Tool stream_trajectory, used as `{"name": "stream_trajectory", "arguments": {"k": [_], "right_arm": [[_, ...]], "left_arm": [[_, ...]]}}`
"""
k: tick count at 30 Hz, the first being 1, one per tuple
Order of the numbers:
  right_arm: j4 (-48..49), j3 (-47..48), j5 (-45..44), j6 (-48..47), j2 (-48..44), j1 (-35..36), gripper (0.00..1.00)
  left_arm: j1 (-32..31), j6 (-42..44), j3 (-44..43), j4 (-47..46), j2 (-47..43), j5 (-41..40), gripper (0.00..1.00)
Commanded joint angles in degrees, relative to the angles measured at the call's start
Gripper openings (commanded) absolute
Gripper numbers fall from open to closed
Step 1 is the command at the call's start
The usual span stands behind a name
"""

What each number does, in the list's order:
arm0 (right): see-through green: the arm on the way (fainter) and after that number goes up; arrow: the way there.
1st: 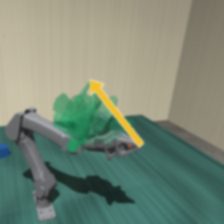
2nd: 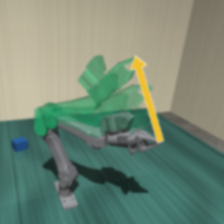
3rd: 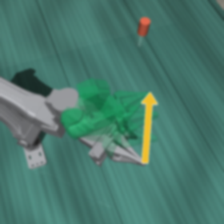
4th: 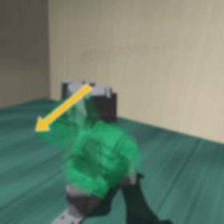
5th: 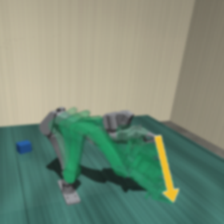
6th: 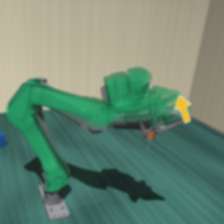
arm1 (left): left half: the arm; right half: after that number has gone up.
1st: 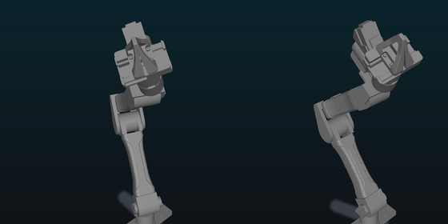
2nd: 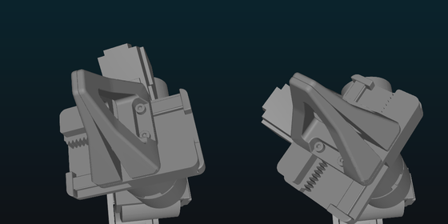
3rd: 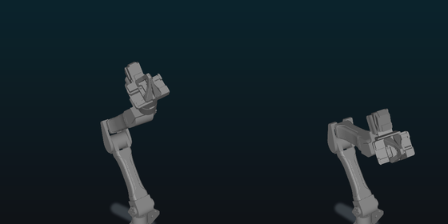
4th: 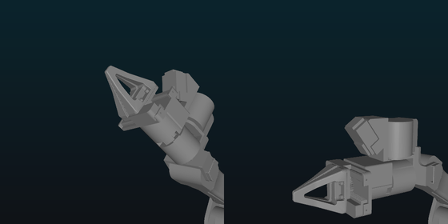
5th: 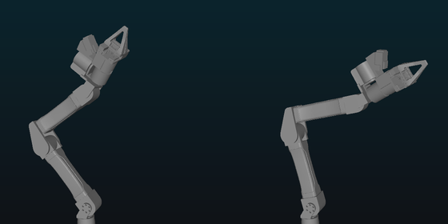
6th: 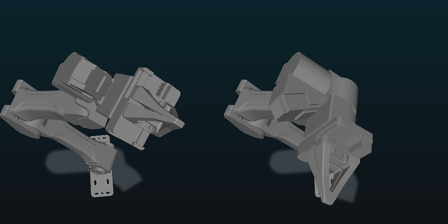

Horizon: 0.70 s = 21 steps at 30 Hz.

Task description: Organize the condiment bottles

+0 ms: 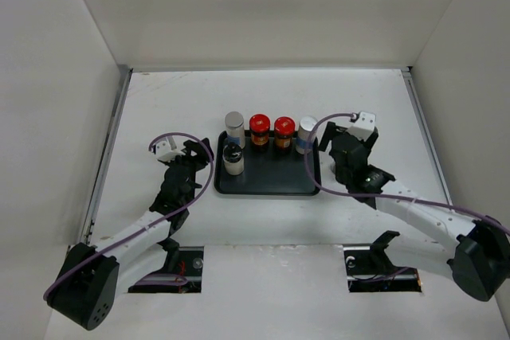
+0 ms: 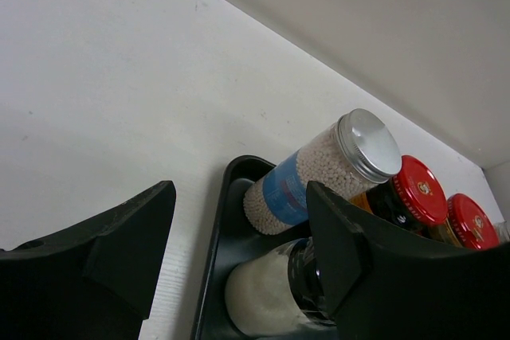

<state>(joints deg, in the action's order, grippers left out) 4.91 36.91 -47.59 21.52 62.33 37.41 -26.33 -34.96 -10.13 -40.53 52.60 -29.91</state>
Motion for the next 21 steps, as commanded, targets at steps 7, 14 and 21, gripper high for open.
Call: {"name": "stream_trajectory", "arguments": {"k": [7, 14, 21], "right_arm": [[-9.3, -5.79, 5.39, 11.62, -1.07, -5.19, 0.96], [-3.86, -4.39, 10.33, 11.18, 4.02, -8.71, 0.87], [-2.36, -3.59, 10.16, 11.79, 7.46, -8.72, 0.65]], "left_arm": [[-0.26, -0.99, -0.06, -3.06, 0.66, 1.17, 0.65], [-0.17, -1.16, -0.24, -3.32, 1.63, 1.26, 0.65], [0.36, -1.16, 0.02, -3.15, 1.02, 1.26, 0.65]]}}
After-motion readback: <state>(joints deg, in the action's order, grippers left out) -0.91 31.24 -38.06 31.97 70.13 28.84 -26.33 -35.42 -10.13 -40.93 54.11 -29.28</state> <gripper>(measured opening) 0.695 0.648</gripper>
